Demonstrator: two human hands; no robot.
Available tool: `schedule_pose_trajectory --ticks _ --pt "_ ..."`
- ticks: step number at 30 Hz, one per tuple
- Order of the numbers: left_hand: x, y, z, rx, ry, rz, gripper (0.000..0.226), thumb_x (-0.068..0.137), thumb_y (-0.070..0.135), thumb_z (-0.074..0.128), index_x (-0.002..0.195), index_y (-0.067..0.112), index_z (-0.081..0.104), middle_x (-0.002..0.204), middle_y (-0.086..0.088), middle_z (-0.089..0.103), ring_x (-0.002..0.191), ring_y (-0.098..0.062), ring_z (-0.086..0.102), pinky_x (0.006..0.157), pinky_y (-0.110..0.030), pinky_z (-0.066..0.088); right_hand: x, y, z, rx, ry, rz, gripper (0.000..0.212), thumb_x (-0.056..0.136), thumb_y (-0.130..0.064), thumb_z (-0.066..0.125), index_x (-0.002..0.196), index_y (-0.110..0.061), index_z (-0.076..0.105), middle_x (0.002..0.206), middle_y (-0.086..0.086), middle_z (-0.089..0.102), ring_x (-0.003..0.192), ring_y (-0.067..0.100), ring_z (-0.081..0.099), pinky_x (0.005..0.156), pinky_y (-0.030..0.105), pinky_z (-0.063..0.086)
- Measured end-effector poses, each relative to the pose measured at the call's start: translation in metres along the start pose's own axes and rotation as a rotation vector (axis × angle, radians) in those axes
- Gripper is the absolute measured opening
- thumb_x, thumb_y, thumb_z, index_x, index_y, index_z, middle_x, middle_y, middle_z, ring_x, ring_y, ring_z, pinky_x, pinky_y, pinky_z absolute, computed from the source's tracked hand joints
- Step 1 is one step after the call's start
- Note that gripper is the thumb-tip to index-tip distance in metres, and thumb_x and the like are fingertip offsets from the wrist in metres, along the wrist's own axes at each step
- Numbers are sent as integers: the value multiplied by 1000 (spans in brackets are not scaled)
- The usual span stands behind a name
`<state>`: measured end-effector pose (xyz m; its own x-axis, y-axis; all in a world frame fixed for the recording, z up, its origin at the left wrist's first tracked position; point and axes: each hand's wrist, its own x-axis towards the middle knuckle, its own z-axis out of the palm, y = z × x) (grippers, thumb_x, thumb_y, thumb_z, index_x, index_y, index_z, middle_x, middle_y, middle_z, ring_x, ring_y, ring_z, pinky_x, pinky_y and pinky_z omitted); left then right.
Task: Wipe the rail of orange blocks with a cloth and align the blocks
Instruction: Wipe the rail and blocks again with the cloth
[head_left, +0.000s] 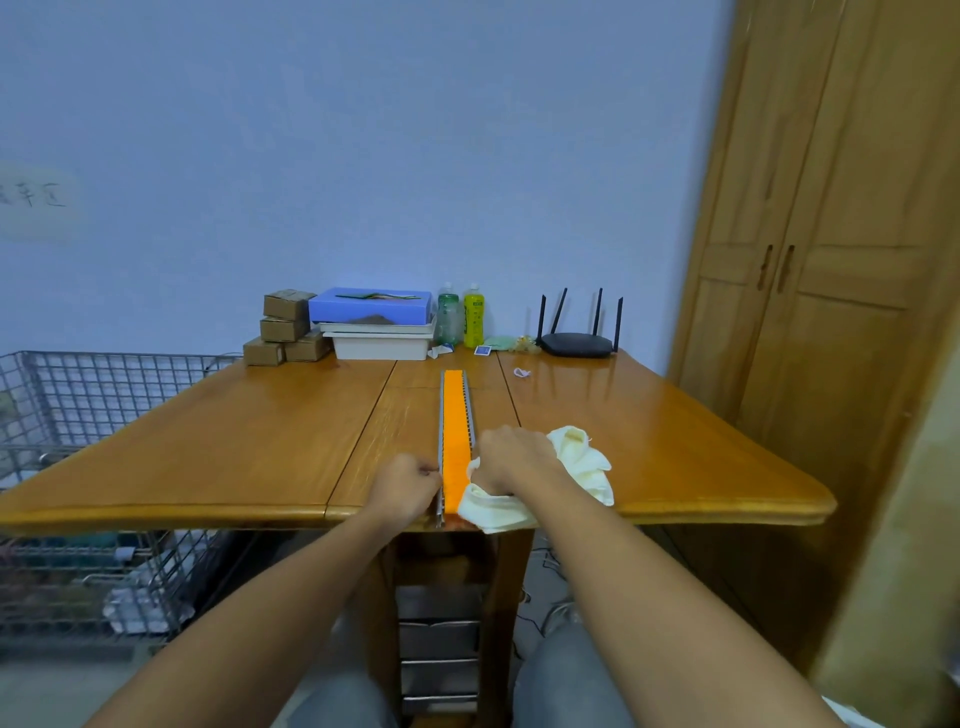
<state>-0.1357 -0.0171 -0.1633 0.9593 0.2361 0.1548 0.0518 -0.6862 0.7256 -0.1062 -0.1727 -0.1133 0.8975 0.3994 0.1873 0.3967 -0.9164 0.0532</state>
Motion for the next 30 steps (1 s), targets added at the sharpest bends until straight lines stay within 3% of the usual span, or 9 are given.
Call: schedule_pose_trajectory --ticks 8,14,17,21,24,27,30 --pt "-30 5 -4 31 -11 12 20 96 13 58 80 18 69 88 -7 70 79 -15 61 65 -28 46 -32 -7 -9 -10 -36 -7 25 89 -31 59 108 -19 69 105 5 68 89 28 61 68 36 45" --pt "-48 5 -5 29 -4 19 17 98 13 57 98 15 73 95 -6 71 84 -14 60 72 -28 49 -52 -10 -19 1 -101 -19 39 88 -32 59 125 -21 66 116 6 68 96 29 62 73 37 46" --pt "-58 7 -6 33 -1 21 17 98 14 56 102 14 73 95 -5 69 85 -14 59 66 -26 43 -60 -11 -27 4 -140 -32 40 88 -34 61 124 -18 66 115 6 68 97 28 62 75 39 48" --pt "-63 9 -7 39 -15 17 15 98 15 55 94 17 69 90 -5 68 78 -11 57 60 -25 40 -65 -11 -39 49 -262 -33 32 88 -36 62 112 -16 66 102 7 65 90 27 61 77 40 50" --pt "-64 9 -8 45 12 19 18 99 16 55 103 15 72 93 -2 67 84 -14 59 66 -25 43 -66 -7 -45 140 -256 -11 19 92 -35 60 97 -16 57 86 3 58 86 26 58 76 39 47" --pt "-62 11 -13 8 62 24 18 101 17 54 100 15 72 89 -1 66 78 -10 57 59 -21 39 -59 -2 -44 275 -209 15 19 94 -34 59 86 -17 57 78 0 54 87 28 58 75 38 45" --pt "-56 18 -22 -97 103 28 22 102 24 54 102 13 74 89 1 67 86 -14 59 63 -23 39 -46 -1 -44 394 -150 0 32 93 -37 62 64 -27 57 68 -1 52 76 27 53 65 33 41"
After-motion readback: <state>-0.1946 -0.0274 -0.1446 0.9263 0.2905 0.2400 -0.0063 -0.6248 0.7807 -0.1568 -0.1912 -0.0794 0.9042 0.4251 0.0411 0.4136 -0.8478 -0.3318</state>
